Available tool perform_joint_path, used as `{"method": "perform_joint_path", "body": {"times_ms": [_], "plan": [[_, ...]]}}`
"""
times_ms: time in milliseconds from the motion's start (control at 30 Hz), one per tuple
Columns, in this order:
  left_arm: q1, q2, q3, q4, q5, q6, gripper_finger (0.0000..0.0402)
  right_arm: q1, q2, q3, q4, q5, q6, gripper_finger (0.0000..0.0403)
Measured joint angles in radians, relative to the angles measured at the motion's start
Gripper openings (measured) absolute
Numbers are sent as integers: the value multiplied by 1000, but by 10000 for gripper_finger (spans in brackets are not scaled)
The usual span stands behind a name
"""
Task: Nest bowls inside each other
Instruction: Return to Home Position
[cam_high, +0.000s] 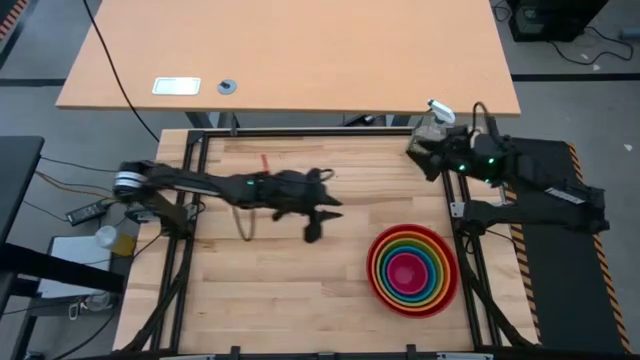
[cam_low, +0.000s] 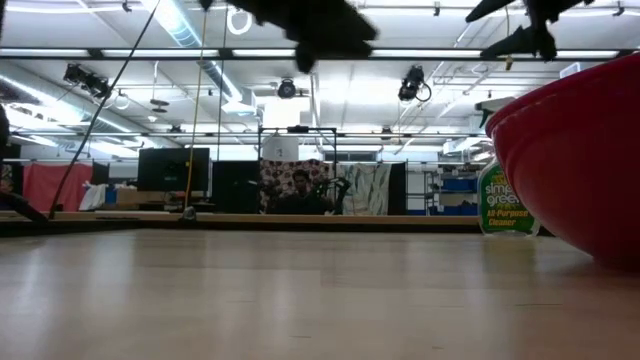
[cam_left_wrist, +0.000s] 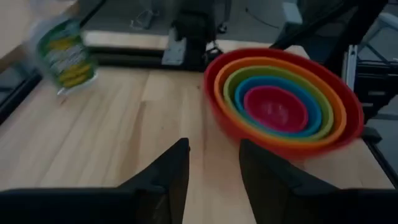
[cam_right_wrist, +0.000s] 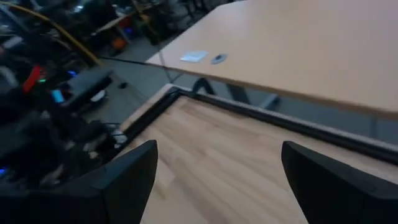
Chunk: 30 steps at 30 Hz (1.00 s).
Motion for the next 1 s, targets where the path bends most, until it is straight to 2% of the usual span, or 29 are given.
{"method": "perform_joint_path", "body": {"times_ms": [133, 300, 467, 833, 1000], "plan": [[37, -198, -157, 13, -44, -77, 142, 37, -43, -106, 124, -6, 25, 347], [84, -450, -407, 78, -45, -177, 142, 65, -126, -213, 286, 4, 32, 347], [126, -691, -600, 125, -46, -273, 142, 68, -196, -307, 332, 14, 86, 347], [238, -1115, -914, 157, -50, -514, 142, 68, -286, -449, 405, 22, 174, 347], [260, -1256, -1038, 184, -51, -635, 142, 68, -310, -530, 461, 8, 236, 347]]}}
